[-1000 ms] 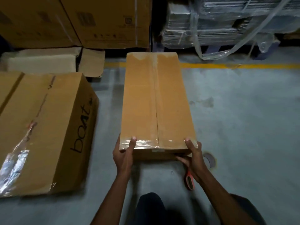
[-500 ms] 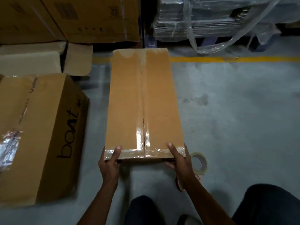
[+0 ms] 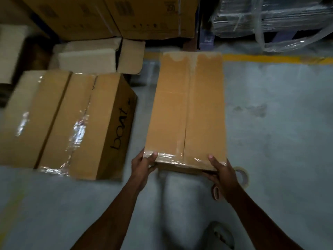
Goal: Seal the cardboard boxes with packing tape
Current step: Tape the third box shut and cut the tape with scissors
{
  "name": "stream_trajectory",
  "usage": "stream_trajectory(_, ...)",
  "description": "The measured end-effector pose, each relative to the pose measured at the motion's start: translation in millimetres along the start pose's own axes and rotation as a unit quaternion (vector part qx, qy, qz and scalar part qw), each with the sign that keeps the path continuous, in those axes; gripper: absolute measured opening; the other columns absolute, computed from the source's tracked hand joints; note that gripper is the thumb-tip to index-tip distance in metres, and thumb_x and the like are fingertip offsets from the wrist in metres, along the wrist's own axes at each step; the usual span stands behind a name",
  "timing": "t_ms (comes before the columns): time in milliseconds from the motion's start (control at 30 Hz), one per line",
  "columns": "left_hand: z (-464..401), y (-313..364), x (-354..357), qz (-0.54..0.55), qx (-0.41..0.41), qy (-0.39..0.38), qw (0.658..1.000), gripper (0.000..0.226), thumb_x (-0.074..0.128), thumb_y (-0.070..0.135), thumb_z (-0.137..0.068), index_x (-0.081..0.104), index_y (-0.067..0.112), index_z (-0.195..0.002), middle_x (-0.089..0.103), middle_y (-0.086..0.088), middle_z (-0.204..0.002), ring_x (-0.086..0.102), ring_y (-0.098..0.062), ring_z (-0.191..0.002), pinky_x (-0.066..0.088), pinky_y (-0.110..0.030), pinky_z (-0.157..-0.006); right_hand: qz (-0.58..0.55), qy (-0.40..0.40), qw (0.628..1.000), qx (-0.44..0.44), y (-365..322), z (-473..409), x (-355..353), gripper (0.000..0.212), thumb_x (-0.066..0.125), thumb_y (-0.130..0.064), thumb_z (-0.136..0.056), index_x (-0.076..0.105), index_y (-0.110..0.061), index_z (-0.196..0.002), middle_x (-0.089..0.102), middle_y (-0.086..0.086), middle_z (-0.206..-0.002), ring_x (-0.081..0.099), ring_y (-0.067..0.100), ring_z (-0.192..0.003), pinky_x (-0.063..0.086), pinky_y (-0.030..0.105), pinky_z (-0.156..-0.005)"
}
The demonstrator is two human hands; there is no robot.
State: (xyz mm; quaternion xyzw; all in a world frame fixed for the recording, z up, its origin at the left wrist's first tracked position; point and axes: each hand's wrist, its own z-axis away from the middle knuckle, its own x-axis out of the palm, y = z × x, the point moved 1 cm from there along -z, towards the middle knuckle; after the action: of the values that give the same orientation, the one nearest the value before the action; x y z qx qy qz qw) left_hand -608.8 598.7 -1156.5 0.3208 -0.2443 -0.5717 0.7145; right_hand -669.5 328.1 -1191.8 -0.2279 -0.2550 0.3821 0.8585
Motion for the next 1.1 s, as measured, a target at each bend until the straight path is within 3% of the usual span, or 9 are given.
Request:
stream_trajectory(200,67.3,43.6,-77.8,-0.003,-0.037,0.028,0.999,0.026,0.072,0.003,-0.092,0.071,0.018,-0.113,0.080,0.004,-0.095,0.074,-0.014,-0.091,0.062,-0.030,-0.069,0.042,-0.043,0.998,0.023,3.5,100.3,45.1,0.101,0.099,-0.050,-0.051,0.056,-0.026,-0.140,0.065,0.011,-0.135,0.065,0.034,-0.120,0.057,0.061,-0.092)
stream_trajectory(433,71.4,42.6,-174.1,-0.092,-0.027,0.105,0.990,0.048,0.081,0.011,-0.086,0.067,0.007,-0.132,0.072,-0.016,-0.119,0.071,-0.031,-0.106,0.064,-0.045,-0.079,0.101,-0.108,0.989,0.007,57.1,144.8,103.3,0.053,0.067,-0.014,-0.096,0.052,-0.023,-0.146,0.067,0.008,-0.132,0.067,0.032,-0.118,0.055,0.061,-0.095)
stream_trajectory(500,57.4,33.1,-192.6,-0.142,-0.016,0.110,0.984,0.055,0.084,0.018,-0.084,0.065,0.007,-0.134,0.070,-0.019,-0.122,0.070,-0.035,-0.108,0.064,-0.048,-0.082,0.117,-0.103,0.988,0.001,75.7,144.3,117.3,0.060,0.074,-0.020,-0.090,0.051,-0.023,-0.146,0.068,0.005,-0.130,0.067,0.032,-0.118,0.055,0.059,-0.096)
stream_trajectory(600,32.6,25.1,-202.3,-0.312,0.027,0.079,0.946,0.030,0.072,0.010,-0.092,0.062,-0.001,-0.118,0.074,-0.015,-0.098,0.072,-0.034,-0.100,0.059,-0.038,-0.087,0.130,-0.056,0.990,0.001,98.4,132.4,130.9,0.105,0.096,-0.051,-0.055,0.050,-0.026,-0.146,0.070,0.007,-0.125,0.068,0.034,-0.115,0.056,0.057,-0.095)
stream_trajectory(633,22.8,22.3,-204.0,-0.352,0.029,0.065,0.933,0.031,0.069,0.006,-0.093,0.057,-0.005,-0.120,0.074,-0.018,-0.101,0.070,-0.034,-0.104,0.055,-0.036,-0.089,0.142,-0.056,0.988,-0.004,105.6,127.0,135.0,0.101,0.095,-0.048,-0.059,0.049,-0.026,-0.146,0.069,0.008,-0.125,0.067,0.035,-0.115,0.056,0.057,-0.096)
stream_trajectory(733,-6.6,16.4,-215.0,-0.385,-0.003,0.005,0.923,0.066,0.066,0.001,-0.094,0.031,-0.015,-0.148,0.057,-0.028,-0.140,0.054,-0.036,-0.132,0.042,-0.041,-0.112,0.144,-0.071,0.987,-0.007,124.8,108.7,143.6,0.047,0.068,-0.008,-0.093,0.054,-0.029,-0.133,0.067,0.006,-0.118,0.066,0.029,-0.108,0.056,0.052,-0.096)
stream_trajectory(833,-24.5,13.1,-231.0,-0.442,-0.026,-0.055,0.895,0.079,0.069,0.007,-0.094,0.022,-0.013,-0.154,0.034,-0.022,-0.160,0.039,-0.034,-0.145,0.032,-0.042,-0.119,0.137,-0.059,0.989,0.013,129.9,96.9,151.8,0.053,0.054,0.007,-0.099,0.050,-0.027,-0.139,0.065,0.009,-0.117,0.064,0.029,-0.106,0.052,0.051,-0.096)
stream_trajectory(933,-25.4,21.4,-232.6,-0.470,-0.017,-0.085,0.878,0.070,0.071,0.013,-0.094,0.033,-0.015,-0.146,0.049,-0.034,-0.143,0.048,-0.048,-0.132,0.041,-0.046,-0.106,0.177,-0.029,0.984,0.019,132.0,84.9,148.8,0.059,0.050,0.010,-0.099,0.045,-0.027,-0.145,0.061,0.006,-0.118,0.059,0.037,-0.116,0.046,0.061,-0.105)
stream_trajectory(1100,-13.8,27.7,-231.7,-0.397,-0.060,-0.108,0.909,0.094,0.071,0.036,-0.091,0.019,0.001,-0.161,0.035,-0.015,-0.162,0.040,-0.033,-0.147,0.033,-0.043,-0.121,0.208,-0.031,0.977,0.031,129.8,84.8,147.4,0.066,0.059,0.006,-0.093,0.041,-0.034,-0.142,0.058,0.006,-0.126,0.058,0.028,-0.112,0.057,0.048,-0.090)
